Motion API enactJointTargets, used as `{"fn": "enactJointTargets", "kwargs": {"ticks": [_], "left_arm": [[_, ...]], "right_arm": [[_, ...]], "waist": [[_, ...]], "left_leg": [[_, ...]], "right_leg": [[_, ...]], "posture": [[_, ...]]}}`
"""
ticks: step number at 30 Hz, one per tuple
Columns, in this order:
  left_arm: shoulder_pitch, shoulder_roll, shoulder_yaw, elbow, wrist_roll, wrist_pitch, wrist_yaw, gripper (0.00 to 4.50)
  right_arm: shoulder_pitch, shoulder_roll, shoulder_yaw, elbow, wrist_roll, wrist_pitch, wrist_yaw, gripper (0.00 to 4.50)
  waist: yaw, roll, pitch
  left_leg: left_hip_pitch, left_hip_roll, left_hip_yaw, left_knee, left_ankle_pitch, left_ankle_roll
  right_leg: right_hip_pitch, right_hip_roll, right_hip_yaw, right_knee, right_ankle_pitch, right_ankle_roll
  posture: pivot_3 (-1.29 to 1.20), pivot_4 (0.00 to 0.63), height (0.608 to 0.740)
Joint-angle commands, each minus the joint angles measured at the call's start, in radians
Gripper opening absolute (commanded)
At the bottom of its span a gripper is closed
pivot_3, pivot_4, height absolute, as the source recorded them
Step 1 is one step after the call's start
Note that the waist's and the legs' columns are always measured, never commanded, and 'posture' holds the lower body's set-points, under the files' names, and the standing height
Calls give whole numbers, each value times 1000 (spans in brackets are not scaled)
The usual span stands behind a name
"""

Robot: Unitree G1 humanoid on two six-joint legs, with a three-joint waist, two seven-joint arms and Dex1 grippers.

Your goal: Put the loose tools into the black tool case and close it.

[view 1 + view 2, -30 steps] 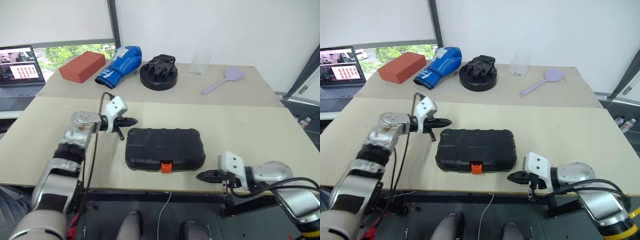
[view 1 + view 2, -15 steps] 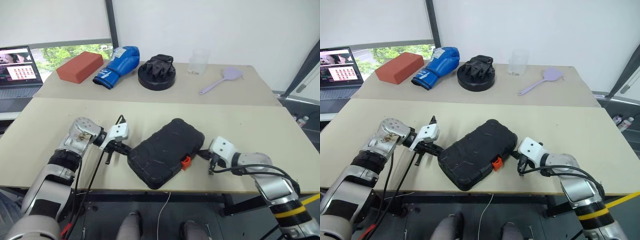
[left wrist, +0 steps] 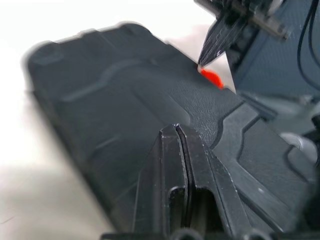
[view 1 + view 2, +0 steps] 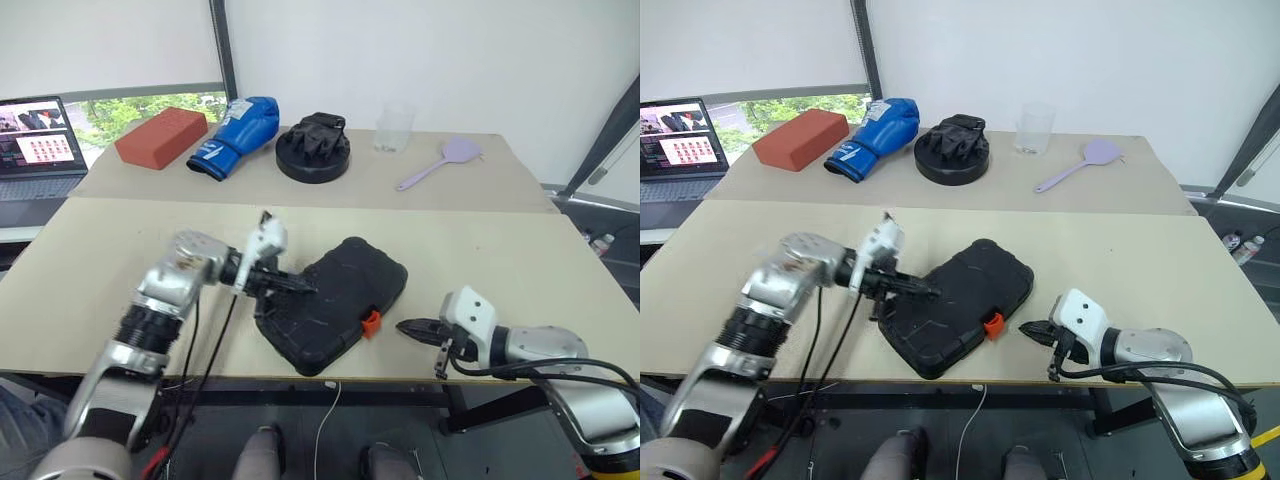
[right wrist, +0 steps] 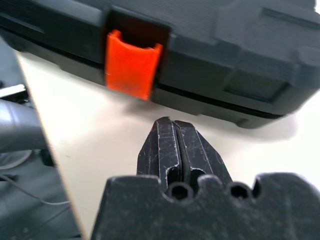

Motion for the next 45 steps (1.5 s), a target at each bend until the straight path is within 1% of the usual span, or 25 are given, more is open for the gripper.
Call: {"fn": "enactJointTargets", "kwargs": {"ticks": [1,3,5,9,11,16,19,21,23,25,28,33,39,42,45], "left_arm": [[25,23,-104,42,148,-180,30,68],[42,40,-140,66,202,-278,31,68],[48,43,-149,86,217,-323,30,68],[47,34,-144,96,209,-334,32,68],[45,27,-138,89,201,-325,34,68],[27,0,-115,83,169,-277,44,68],[20,-6,-106,86,170,-271,46,68],[19,-5,-104,88,173,-273,45,68],[21,-2,-101,94,174,-281,43,68],[20,-2,-98,97,173,-283,41,68],[16,-17,-97,93,165,-277,39,68],[-1,-39,-114,97,180,-306,31,68],[-16,-37,-149,127,223,-382,18,68],[-14,-27,-170,150,255,-438,12,68],[-14,-15,-197,186,304,-528,17,68]], "right_arm": [[-35,-1,31,-9,-9,-11,1,0],[-64,11,38,-8,2,-5,-4,0],[-90,26,25,-23,38,20,-7,0],[-139,50,-3,-61,127,103,-14,0],[-151,43,20,-59,119,111,-17,0],[-162,26,110,6,39,86,-18,0],[-153,6,120,19,13,78,-13,0],[-143,-2,103,8,25,90,-10,0],[-98,-35,32,-40,65,114,3,0],[-73,-47,-10,-65,95,131,2,0],[-34,-38,-15,-66,108,143,-15,0],[-14,-9,64,-30,57,114,-39,0],[-74,50,124,29,13,80,-62,0],[-129,74,122,23,24,89,-62,0],[-182,90,102,-16,76,137,-54,0]], "waist": [[0,3,-2],[0,4,-3],[-1,5,-7],[-1,7,-9],[-1,7,-10],[2,7,-11],[5,7,-11],[6,7,-11],[9,8,-11],[14,8,-11],[14,8,-11],[16,7,-11],[19,8,-11],[17,7,-11],[14,8,-11]], "left_leg": [[1,0,0,0,0,0],[6,0,0,-1,0,-1],[15,0,1,-4,-1,-1],[16,1,1,-4,-1,-1],[16,1,1,-4,-1,-1],[16,1,1,-4,-1,-1],[16,1,2,-4,-1,-1],[16,1,2,-4,-1,-1],[16,1,2,-4,-1,-1],[15,1,2,-4,-1,-1],[16,1,2,-4,-1,-1],[15,1,2,-4,-1,-1],[15,1,2,-4,-1,-1],[15,1,2,-4,-1,-1],[15,1,3,-5,-1,-1]], "right_leg": [[1,0,0,0,0,0],[7,0,0,-3,0,0],[10,0,0,-5,-1,0],[11,0,0,-5,-1,-1],[11,0,0,-5,-1,-1],[11,0,0,-5,-1,-1],[11,-1,0,-5,-1,-1],[10,-1,0,-5,-1,-1],[10,-1,0,-5,-1,-1],[10,-1,0,-6,-1,-1],[10,-1,0,-6,-1,-1],[10,-1,0,-6,-1,-1],[10,-1,0,-7,-1,-1],[10,-1,0,-7,-1,-1],[9,-1,0,-7,-1,-1]], "posture": [[0,150,735],[0,150,735],[0,150,735],[0,150,735],[0,150,735],[0,150,735],[0,150,735],[0,150,735],[0,150,735],[0,150,735],[0,150,735],[0,150,735],[0,150,735],[0,150,735],[0,150,735]]}}
